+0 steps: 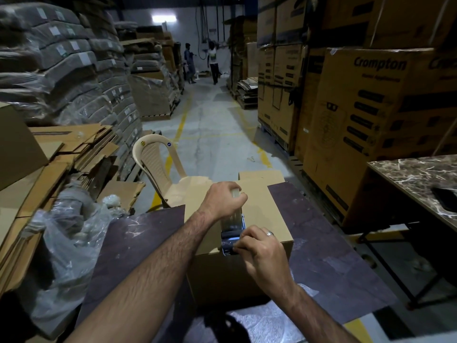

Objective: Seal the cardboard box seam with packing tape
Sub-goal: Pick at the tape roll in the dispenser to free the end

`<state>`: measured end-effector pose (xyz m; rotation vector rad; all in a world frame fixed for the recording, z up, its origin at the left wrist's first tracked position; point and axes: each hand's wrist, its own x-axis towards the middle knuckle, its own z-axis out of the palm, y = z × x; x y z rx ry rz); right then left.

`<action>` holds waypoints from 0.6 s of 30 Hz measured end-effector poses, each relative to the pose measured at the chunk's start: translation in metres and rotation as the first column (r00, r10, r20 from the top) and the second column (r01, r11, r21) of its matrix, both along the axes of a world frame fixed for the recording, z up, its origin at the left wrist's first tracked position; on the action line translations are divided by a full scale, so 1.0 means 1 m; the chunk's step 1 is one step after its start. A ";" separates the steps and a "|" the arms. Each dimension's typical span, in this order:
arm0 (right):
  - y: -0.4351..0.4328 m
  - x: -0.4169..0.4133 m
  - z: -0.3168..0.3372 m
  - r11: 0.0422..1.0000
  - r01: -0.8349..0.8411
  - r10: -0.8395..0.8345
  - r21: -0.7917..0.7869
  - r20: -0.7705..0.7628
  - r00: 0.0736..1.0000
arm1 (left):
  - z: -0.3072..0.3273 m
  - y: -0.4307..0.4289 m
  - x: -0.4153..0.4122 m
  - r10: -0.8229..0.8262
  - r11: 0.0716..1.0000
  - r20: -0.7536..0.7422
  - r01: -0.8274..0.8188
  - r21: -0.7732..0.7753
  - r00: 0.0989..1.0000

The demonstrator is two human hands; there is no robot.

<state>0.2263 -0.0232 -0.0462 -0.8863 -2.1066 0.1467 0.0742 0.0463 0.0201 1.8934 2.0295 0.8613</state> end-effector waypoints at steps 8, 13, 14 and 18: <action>0.004 0.003 -0.009 0.991 0.001 0.004 0.136 -0.034 0.999 | -0.003 0.015 0.000 0.038 0.998 0.066 -0.034 -0.057 0.997; 0.003 0.004 -0.014 0.965 -0.033 0.044 0.259 -0.037 0.998 | 0.005 0.024 -0.005 0.002 0.983 0.047 0.007 -0.183 0.999; 0.004 0.006 -0.014 0.956 -0.054 0.064 0.289 -0.025 0.998 | 0.008 0.025 -0.005 -0.006 0.978 0.031 0.012 -0.209 1.000; 0.010 0.011 -0.014 0.948 -0.112 0.116 0.299 0.006 0.993 | 0.015 0.032 -0.004 0.018 0.960 0.013 -0.013 -0.280 1.000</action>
